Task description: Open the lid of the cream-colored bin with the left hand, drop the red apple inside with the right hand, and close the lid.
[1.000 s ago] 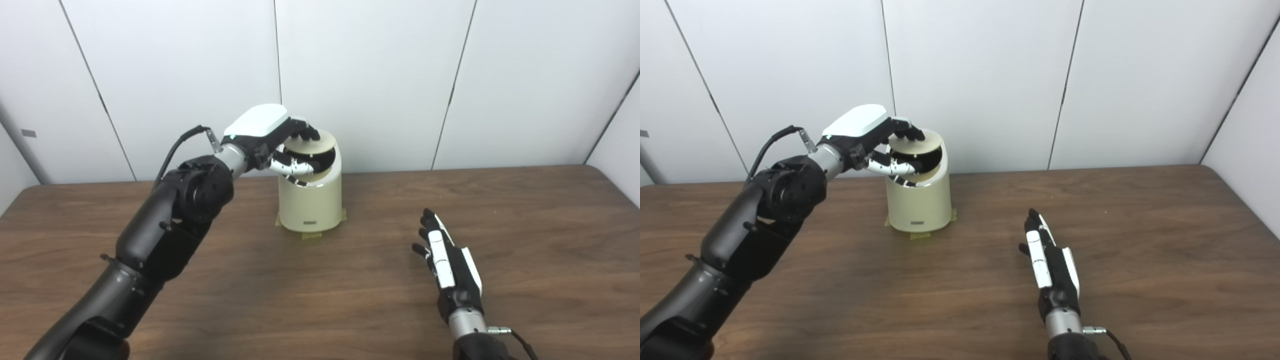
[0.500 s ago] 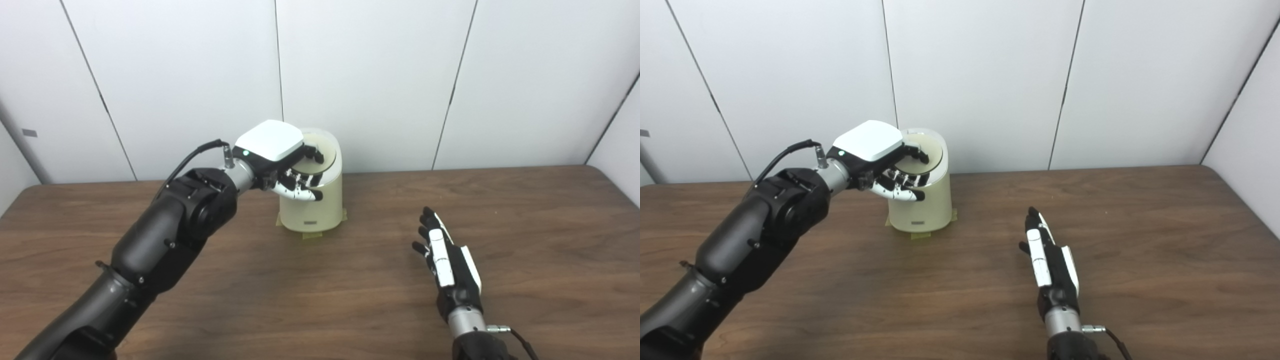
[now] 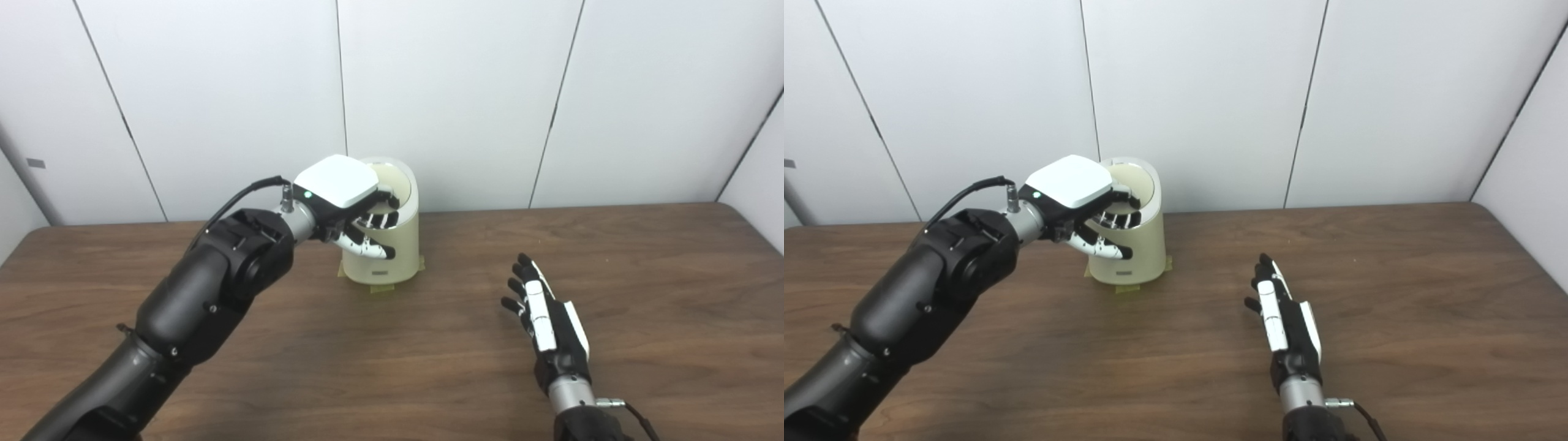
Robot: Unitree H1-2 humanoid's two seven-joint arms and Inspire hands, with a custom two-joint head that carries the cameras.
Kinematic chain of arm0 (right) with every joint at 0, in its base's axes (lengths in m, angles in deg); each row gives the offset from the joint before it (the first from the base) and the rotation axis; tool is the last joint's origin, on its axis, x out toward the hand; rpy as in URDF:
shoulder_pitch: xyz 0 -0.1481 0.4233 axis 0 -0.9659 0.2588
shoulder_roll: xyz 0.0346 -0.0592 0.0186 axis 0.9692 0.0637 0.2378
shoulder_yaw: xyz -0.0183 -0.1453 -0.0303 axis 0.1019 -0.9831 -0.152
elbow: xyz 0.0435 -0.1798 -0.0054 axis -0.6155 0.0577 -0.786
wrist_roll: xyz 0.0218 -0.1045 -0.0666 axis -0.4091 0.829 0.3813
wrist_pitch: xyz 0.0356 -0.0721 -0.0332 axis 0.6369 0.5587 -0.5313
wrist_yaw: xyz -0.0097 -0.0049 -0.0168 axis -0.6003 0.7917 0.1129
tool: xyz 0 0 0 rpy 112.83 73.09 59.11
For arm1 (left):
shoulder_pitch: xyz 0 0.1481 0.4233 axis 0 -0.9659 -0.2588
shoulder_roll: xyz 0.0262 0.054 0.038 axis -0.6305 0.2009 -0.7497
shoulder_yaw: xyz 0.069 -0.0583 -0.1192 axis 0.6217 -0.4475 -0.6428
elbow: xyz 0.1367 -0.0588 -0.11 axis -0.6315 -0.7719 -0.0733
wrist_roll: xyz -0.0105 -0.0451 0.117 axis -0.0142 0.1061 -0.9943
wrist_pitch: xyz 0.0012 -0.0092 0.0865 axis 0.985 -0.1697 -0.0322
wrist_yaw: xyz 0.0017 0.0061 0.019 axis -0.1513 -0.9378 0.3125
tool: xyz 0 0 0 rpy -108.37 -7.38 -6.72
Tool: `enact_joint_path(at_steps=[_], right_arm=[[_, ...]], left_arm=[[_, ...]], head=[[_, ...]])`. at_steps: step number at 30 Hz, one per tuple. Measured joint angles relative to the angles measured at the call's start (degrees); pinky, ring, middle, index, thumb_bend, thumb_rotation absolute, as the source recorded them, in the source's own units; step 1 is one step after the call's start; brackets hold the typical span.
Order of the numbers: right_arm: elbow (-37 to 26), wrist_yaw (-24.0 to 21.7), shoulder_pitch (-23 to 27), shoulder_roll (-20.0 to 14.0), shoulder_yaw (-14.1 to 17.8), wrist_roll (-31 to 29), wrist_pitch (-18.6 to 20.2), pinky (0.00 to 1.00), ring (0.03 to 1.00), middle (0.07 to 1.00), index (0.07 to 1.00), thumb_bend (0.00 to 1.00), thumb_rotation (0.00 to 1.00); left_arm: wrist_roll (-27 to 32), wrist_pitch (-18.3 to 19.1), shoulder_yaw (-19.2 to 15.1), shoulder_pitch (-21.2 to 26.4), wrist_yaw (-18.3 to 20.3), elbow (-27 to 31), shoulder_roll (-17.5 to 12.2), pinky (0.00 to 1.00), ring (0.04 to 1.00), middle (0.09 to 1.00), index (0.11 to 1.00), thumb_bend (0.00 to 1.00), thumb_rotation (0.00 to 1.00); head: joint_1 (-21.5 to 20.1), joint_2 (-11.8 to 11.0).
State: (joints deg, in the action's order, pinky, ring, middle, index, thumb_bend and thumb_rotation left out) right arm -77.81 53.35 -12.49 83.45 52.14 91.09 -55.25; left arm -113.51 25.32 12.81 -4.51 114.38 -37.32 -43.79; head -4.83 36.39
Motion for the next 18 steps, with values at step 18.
enact_joint_path(at_steps=[18], right_arm=[[-1.9, 0.0, 0.0, 0.4, 0.4, -1.7, 2.2, 0.78, 0.890, 0.917, 0.956, 0.51, 0.94]], left_arm=[[1.5, 2.5, -0.7, 0.5, 8.0, 2.3, 0.1, 0.94, 0.879, 0.850, 0.857, 0.64, 0.57]], head=[[-0.3, 1.5]])
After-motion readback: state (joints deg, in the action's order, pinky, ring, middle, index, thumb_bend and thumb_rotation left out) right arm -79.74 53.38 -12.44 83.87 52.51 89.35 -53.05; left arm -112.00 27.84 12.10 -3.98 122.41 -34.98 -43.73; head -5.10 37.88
